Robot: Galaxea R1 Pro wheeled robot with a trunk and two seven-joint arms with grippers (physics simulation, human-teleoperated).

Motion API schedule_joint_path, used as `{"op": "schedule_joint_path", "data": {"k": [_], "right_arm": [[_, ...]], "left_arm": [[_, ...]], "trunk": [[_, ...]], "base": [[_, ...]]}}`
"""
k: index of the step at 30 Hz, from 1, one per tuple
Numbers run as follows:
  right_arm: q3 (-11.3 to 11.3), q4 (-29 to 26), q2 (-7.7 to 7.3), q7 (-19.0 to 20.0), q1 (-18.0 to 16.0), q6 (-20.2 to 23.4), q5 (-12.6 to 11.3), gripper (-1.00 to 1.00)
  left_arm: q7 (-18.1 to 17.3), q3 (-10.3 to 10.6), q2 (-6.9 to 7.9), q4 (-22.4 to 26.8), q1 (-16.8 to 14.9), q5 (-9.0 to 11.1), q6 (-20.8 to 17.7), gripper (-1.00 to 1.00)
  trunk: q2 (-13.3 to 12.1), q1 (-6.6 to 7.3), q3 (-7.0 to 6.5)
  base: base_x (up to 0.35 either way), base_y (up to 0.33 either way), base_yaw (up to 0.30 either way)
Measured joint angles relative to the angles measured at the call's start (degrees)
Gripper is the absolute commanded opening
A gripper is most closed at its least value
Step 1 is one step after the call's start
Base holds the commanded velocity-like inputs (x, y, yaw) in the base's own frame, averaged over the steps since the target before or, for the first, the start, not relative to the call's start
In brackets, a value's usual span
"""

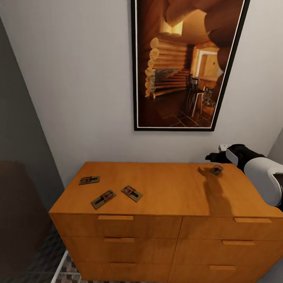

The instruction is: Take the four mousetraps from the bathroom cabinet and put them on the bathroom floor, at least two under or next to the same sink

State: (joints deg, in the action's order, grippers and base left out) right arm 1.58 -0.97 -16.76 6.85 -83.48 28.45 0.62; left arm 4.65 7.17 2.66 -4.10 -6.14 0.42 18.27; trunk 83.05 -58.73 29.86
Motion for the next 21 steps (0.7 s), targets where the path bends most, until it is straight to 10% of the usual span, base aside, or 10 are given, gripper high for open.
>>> {"op": "schedule_joint_path", "data": {"k": [21], "right_arm": [[-0.19, -0.58, -0.27, -4.40, 0.00, 5.76, 0.08, 1.00]], "left_arm": [[0.00, 0.00, -0.06, -0.04, 0.00, 0.00, -0.03, 1.00]], "trunk": [[0.00, 0.00, 0.00]], "base": [[0.000, 0.000, 0.000]]}}
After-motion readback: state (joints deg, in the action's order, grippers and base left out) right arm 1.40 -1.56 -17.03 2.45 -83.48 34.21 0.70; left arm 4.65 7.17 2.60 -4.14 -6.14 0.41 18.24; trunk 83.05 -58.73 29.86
